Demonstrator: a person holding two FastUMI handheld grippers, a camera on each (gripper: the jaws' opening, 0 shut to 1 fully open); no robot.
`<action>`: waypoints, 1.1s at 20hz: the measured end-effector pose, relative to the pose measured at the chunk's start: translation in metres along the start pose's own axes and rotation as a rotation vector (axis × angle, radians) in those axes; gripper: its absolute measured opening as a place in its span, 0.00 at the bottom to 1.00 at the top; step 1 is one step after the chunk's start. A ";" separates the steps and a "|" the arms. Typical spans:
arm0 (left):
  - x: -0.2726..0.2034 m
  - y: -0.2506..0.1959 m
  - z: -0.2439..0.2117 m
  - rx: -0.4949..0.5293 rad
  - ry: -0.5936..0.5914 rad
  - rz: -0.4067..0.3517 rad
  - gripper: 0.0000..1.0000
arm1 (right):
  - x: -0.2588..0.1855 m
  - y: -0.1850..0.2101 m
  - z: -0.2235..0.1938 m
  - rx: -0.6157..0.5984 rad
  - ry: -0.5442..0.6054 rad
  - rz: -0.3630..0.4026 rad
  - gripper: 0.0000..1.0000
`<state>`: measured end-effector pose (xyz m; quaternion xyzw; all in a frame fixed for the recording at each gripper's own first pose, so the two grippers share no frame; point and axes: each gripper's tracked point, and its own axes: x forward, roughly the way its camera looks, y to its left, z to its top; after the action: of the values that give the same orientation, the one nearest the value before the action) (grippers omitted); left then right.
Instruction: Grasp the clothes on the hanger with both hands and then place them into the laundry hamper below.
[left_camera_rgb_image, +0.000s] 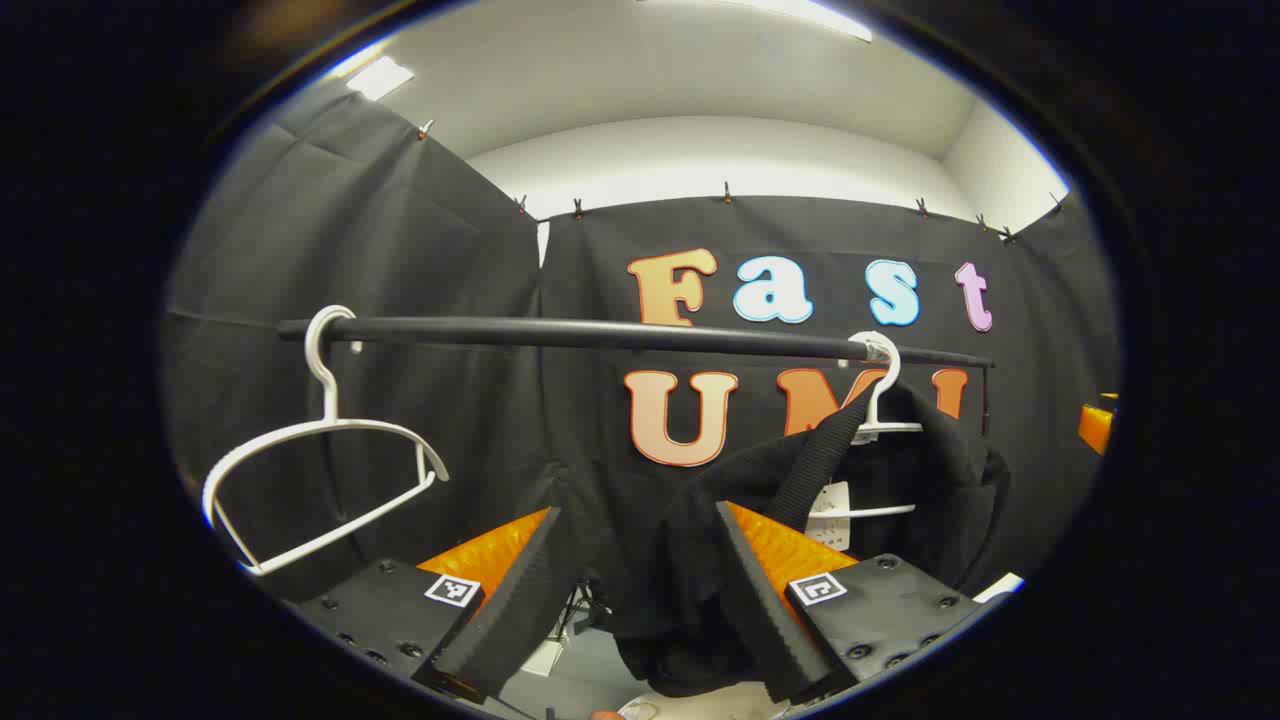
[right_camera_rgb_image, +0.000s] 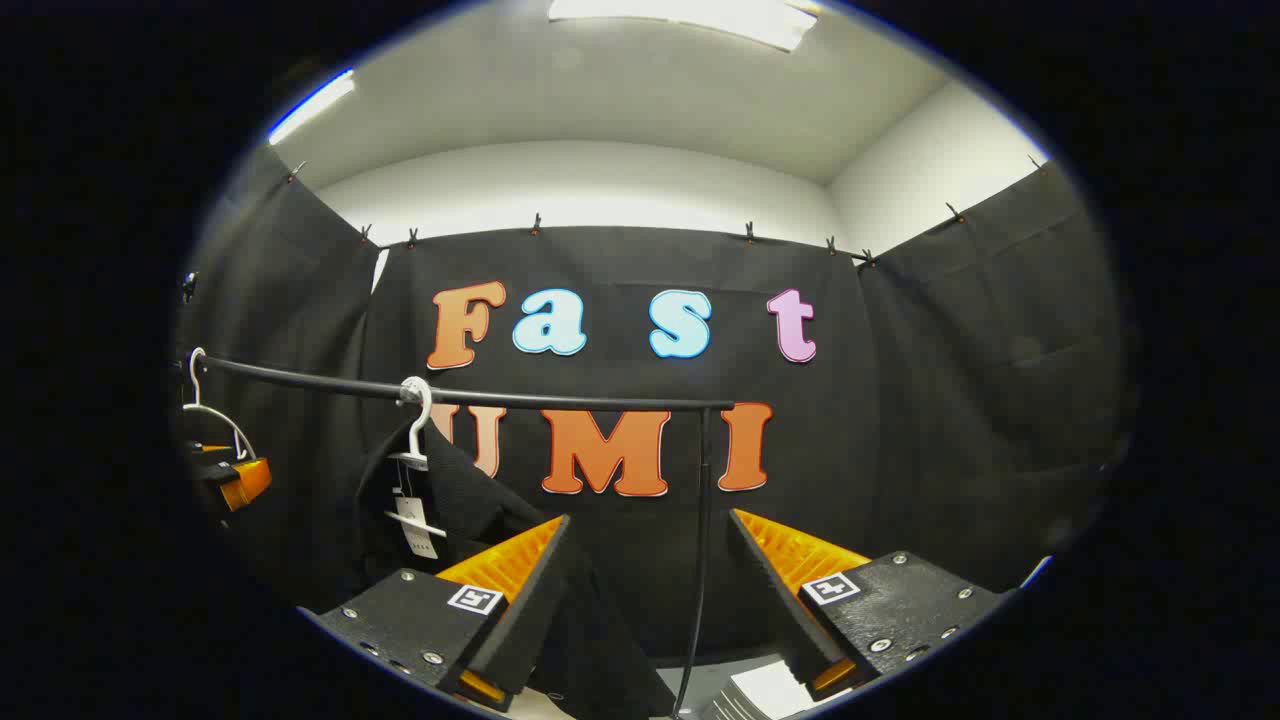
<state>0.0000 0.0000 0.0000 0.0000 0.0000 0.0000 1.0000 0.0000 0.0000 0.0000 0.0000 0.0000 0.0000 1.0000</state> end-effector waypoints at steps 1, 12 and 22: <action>-0.003 0.003 0.001 -0.001 0.000 0.016 0.92 | 0.002 0.004 -0.002 -0.004 0.001 0.016 1.00; -0.001 0.032 0.004 0.044 0.011 0.017 0.93 | 0.011 0.039 -0.021 -0.004 0.055 0.033 0.94; 0.017 0.055 -0.004 0.026 0.011 -0.055 0.93 | -0.003 0.056 -0.021 -0.028 0.025 -0.103 0.94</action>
<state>0.0173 0.0554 -0.0040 0.0128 0.0053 -0.0274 0.9995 -0.0025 0.0560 -0.0209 -0.0138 0.0125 -0.0514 0.9985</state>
